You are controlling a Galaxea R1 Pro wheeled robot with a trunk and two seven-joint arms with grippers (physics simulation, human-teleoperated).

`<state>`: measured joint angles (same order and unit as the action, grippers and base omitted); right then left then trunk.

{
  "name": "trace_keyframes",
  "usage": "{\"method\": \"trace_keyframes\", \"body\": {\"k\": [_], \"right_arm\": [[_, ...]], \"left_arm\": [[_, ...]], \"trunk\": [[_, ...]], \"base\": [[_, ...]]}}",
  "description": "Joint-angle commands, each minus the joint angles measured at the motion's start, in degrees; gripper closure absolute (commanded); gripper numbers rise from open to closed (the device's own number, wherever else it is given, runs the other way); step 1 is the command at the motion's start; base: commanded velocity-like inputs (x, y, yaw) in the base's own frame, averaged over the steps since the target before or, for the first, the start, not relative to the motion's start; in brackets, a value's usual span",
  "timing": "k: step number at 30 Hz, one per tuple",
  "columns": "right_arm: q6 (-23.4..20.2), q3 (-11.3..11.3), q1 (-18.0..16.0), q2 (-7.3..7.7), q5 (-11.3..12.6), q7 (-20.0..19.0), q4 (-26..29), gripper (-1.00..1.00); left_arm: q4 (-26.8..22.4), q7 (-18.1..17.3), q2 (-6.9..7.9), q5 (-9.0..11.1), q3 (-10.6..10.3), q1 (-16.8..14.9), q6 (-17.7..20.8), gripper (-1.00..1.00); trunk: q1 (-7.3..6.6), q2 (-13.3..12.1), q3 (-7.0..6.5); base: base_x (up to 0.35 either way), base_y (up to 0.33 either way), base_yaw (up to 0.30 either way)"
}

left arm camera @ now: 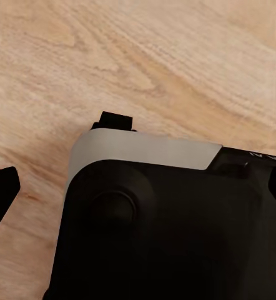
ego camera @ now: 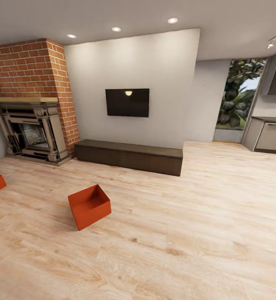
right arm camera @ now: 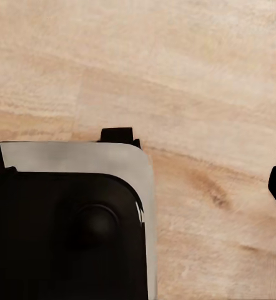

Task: Move the two storage containers from the living room to the garage. In the garage, place one container on the floor and stack the other container on top of it (either order is fine).

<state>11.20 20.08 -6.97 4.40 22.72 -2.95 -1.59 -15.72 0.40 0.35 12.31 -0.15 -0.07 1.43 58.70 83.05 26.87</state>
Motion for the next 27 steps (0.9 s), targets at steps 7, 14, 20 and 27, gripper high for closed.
{"method": "trace_keyframes", "body": {"k": [7, 14, 20, 27], "right_arm": [[0.3, 0.4, -0.1, -0.02, 0.6, -0.3, -0.2, -1.0], [0.3, 0.4, -0.1, -0.03, 0.6, -0.3, -0.2, -1.0], [0.3, 0.4, -0.1, -0.01, 0.6, -0.3, -0.2, -1.0], [0.3, 0.4, -0.1, 0.07, 0.6, -0.3, -0.2, -1.0]], "left_arm": [[-0.1, 0.0, -0.06, 0.4, 0.0, 0.0, 0.2, -1.0], [-0.1, 0.0, -0.07, 0.4, 0.0, 0.0, 0.2, -1.0], [-0.1, 0.0, -0.03, 0.4, 0.0, 0.0, 0.2, -1.0], [-0.1, 0.0, 0.0, 0.4, 0.0, 0.0, 0.2, -1.0]], "trunk": [[0.03, 0.0, 0.06], [0.03, 0.0, 0.06], [0.03, 0.0, 0.06], [0.03, 0.0, 0.06]], "base": [[0.291, -0.149, 0.272], [0.282, -0.164, 0.272], [0.281, -0.165, 0.272], [0.281, -0.165, 0.272]]}}
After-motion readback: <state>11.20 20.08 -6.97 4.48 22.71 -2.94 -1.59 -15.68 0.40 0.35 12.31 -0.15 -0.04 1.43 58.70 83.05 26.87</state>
